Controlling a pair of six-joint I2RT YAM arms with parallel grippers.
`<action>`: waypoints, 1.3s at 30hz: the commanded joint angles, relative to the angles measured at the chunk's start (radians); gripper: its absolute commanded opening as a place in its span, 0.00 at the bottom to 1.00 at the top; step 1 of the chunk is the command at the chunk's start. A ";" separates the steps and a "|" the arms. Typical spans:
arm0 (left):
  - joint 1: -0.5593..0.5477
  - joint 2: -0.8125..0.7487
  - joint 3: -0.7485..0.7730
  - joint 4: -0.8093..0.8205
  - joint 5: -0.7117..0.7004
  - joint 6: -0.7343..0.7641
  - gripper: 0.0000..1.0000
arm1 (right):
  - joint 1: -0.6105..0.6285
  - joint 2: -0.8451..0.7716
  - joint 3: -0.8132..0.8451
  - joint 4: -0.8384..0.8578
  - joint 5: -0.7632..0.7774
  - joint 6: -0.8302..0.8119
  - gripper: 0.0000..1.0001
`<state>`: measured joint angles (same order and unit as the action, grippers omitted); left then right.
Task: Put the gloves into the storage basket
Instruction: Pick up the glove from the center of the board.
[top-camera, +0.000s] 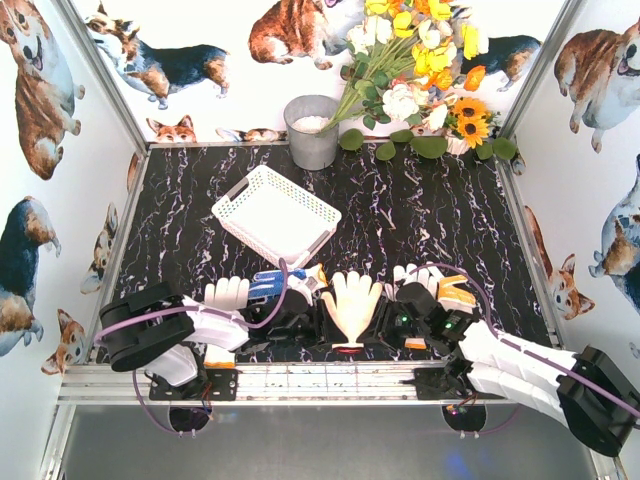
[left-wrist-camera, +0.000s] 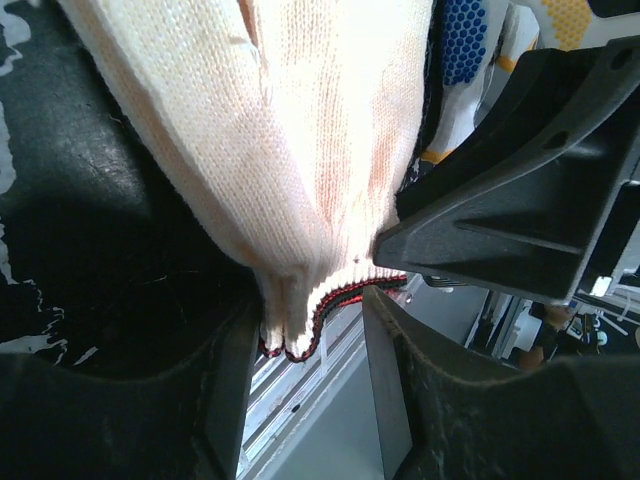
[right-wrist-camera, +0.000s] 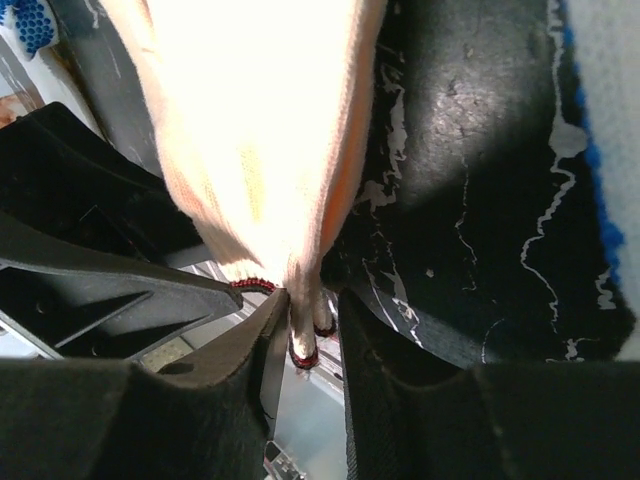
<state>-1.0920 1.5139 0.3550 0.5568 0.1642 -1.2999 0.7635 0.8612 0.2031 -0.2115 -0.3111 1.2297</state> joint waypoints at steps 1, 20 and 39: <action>-0.005 0.031 -0.003 -0.016 0.002 0.012 0.41 | 0.000 0.017 -0.009 0.060 -0.015 -0.009 0.26; -0.006 0.131 0.042 0.120 0.020 -0.018 0.35 | 0.000 0.045 -0.004 0.066 -0.003 0.014 0.21; 0.007 0.080 -0.076 0.359 0.003 -0.352 0.00 | -0.158 -0.244 0.017 -0.019 -0.006 0.034 0.67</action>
<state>-1.0889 1.6253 0.2829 0.8200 0.1696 -1.5688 0.6365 0.6338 0.2058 -0.2810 -0.2886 1.2613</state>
